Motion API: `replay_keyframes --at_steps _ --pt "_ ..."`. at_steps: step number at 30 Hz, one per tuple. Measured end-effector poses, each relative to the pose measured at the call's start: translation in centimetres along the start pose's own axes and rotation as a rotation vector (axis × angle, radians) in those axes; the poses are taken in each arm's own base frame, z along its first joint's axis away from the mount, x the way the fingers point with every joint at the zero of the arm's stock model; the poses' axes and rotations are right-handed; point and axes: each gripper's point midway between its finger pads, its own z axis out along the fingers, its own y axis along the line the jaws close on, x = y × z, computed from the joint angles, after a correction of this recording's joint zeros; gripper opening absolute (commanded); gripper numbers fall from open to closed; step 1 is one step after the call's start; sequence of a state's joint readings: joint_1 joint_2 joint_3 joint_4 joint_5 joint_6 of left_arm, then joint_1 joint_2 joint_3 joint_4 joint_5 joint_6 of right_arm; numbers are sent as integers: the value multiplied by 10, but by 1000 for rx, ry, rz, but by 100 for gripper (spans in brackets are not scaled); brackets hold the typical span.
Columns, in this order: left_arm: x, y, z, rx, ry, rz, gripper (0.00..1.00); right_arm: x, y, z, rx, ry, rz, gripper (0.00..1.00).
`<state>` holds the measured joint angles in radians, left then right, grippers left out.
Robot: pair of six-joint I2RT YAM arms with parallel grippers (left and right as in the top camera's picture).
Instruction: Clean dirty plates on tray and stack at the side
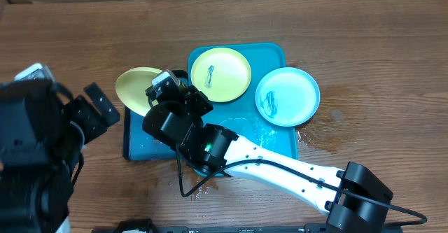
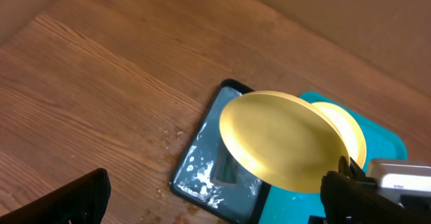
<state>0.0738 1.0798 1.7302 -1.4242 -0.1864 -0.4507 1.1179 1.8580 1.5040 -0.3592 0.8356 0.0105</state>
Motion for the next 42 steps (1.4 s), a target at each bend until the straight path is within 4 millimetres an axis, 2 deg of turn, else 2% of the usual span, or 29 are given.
replay_keyframes --at_steps 4,15,22,42 --pt "3 3 0 -17 12 0 100 -1 -1 0 6 -3 -54 4" --pt "3 0 20 -47 67 8 100 -2 3 -5 6 -12 -200 4" --pt "4 -3 34 -66 105 13 100 -7 2 -11 49 -29 -222 4" --pt "14 2 34 -88 150 20 100 -9 -1 -12 72 -36 -217 4"
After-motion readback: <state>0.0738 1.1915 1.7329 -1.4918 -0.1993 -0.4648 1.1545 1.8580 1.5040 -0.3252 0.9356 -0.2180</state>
